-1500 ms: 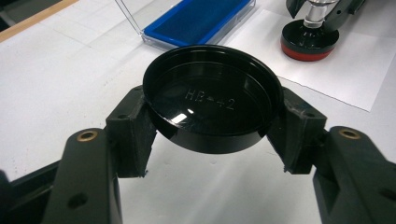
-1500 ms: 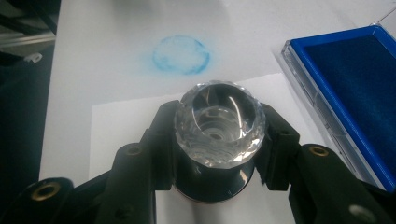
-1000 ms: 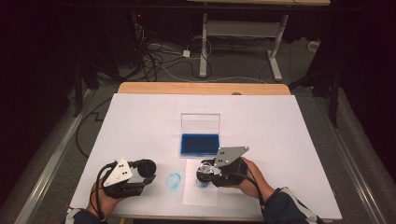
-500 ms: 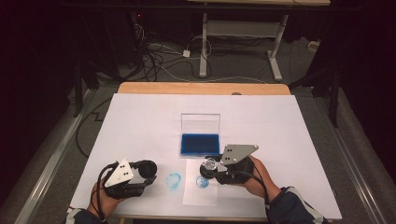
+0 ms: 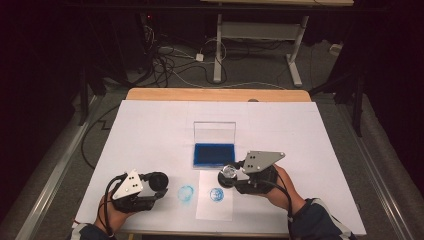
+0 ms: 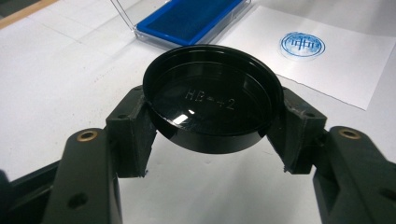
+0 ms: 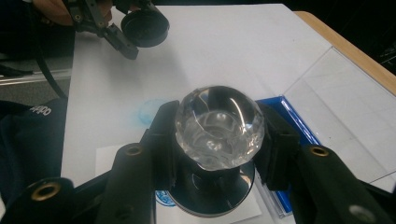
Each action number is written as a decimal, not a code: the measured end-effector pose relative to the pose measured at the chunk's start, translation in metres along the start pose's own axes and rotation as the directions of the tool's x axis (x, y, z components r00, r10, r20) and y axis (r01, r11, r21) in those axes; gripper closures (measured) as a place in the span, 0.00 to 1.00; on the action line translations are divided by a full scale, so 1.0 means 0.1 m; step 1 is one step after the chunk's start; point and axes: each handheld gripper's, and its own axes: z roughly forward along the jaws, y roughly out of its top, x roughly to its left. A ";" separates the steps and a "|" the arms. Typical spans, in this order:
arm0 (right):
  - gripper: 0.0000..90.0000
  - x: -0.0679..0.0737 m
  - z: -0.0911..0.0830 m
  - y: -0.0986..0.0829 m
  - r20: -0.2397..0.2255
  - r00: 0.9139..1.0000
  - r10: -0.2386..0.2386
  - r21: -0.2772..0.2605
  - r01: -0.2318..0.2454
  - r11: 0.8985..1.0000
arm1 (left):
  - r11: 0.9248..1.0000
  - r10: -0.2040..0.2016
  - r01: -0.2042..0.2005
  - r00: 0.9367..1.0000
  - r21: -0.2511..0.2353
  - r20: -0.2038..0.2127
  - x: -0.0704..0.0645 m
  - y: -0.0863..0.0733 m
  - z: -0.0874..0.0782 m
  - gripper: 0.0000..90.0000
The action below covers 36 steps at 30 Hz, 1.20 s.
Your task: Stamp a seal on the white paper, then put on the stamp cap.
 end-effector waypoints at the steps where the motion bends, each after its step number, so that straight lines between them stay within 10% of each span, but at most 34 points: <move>1: 0.63 -0.01 0.00 0.00 0.001 1.000 -0.001 -0.002 0.001 1.000 | 1.000 -0.001 0.001 1.000 0.000 0.001 0.00 -0.01 0.00 0.40; 36: 0.63 -0.05 -0.08 0.00 0.026 1.000 0.011 -0.037 -0.010 0.999 | 0.999 0.032 -0.033 0.999 0.022 0.041 -0.05 0.05 0.11 0.40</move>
